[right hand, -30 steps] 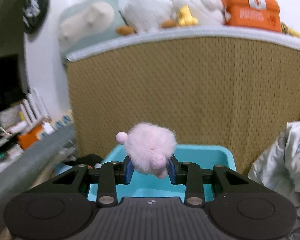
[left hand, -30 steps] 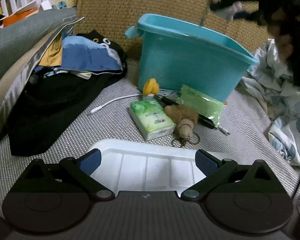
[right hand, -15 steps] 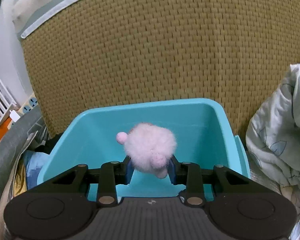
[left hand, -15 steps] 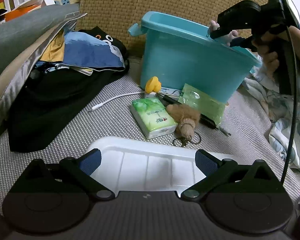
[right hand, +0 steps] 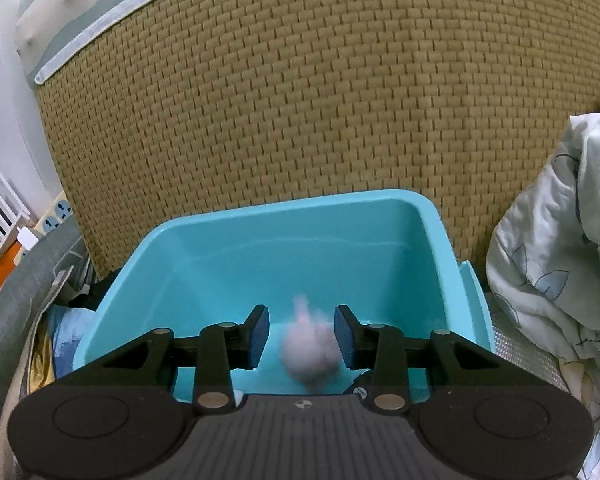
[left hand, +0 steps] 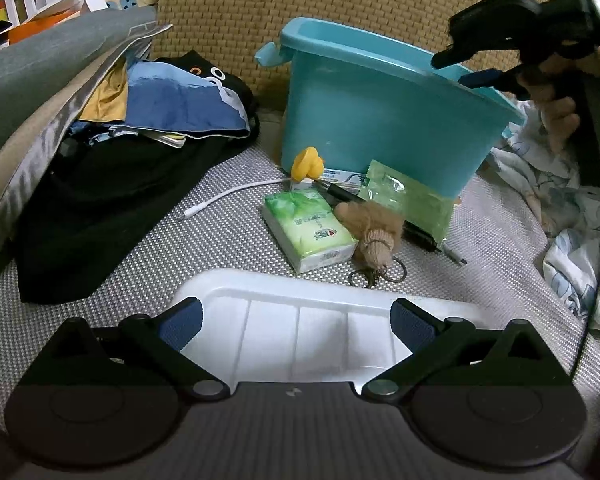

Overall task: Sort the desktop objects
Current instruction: 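Lower the pink plush into the teal bin and open the right gripper, then reach the left gripper to the green tissue pack and grasp it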

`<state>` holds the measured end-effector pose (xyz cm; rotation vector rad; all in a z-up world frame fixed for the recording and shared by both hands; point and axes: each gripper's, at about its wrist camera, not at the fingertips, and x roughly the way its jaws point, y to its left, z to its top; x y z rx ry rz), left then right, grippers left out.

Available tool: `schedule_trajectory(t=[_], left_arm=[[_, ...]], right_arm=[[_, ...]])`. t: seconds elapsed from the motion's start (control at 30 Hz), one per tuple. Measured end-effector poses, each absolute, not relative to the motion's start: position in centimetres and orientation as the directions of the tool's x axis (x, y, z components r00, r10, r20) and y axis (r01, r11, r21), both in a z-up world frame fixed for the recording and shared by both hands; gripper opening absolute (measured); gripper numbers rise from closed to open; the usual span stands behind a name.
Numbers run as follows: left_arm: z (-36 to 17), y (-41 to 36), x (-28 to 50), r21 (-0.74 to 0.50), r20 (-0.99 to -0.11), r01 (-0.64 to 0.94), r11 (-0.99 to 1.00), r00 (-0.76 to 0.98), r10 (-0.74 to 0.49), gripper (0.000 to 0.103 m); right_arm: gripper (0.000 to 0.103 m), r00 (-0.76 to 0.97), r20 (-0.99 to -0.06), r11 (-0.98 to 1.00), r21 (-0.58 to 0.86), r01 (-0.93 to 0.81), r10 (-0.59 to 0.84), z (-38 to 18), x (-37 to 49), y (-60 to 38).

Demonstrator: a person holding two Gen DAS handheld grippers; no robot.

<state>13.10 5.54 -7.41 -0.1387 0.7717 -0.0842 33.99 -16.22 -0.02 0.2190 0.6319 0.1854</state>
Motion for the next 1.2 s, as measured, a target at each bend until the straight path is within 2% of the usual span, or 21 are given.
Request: schedule_trajectory(t=[0.23,0.37,0.5,0.67,0.8,0.97,1.2], left_arm=[[-7.4,4.9,13.1,-0.139,-0.673,0.045,0.989,0.729,-0.128,0.103],[-7.3,4.3,12.8,-0.128,-0.658,0.067,0.990,0.740,-0.135,0.103],[-7.5,3.5,12.7,-0.092,-0.648,0.083,0.992,0.751,-0.123,0.103],[-8.3,3.7,12.8,-0.109,-0.659,0.050,0.993,0.744,-0.110,0.102],[-8.2,4.2,12.6,-0.125,-0.644,0.035,0.992,0.758,-0.107,0.102],[-7.9,4.1,12.7,-0.126,-0.627,0.042,0.991,0.771,-0.112,0.102],[-7.9,3.5,14.6,-0.098,-0.640,0.052,0.994,0.761,-0.103,0.101]], right_arm=[[0.041,0.829,-0.476,0.943,0.286,-0.169,0.293,1.5,29.3,-17.6],[0.041,0.858,-0.414,0.946,0.240,-0.217,0.302,2.0,24.7,-18.5],[0.041,0.875,-0.382,0.949,0.222,-0.226,0.298,1.0,21.0,-19.7],[0.041,0.888,-0.361,0.941,0.284,-0.186,0.285,-1.6,18.9,-21.2],[0.041,0.873,-0.380,0.928,0.326,-0.183,0.305,-3.4,18.7,-21.4],[0.041,0.861,-0.434,0.952,0.260,-0.161,0.264,-5.0,18.6,-20.9],[0.041,0.840,-0.449,0.940,0.285,-0.187,0.303,-5.8,18.3,-20.4]])
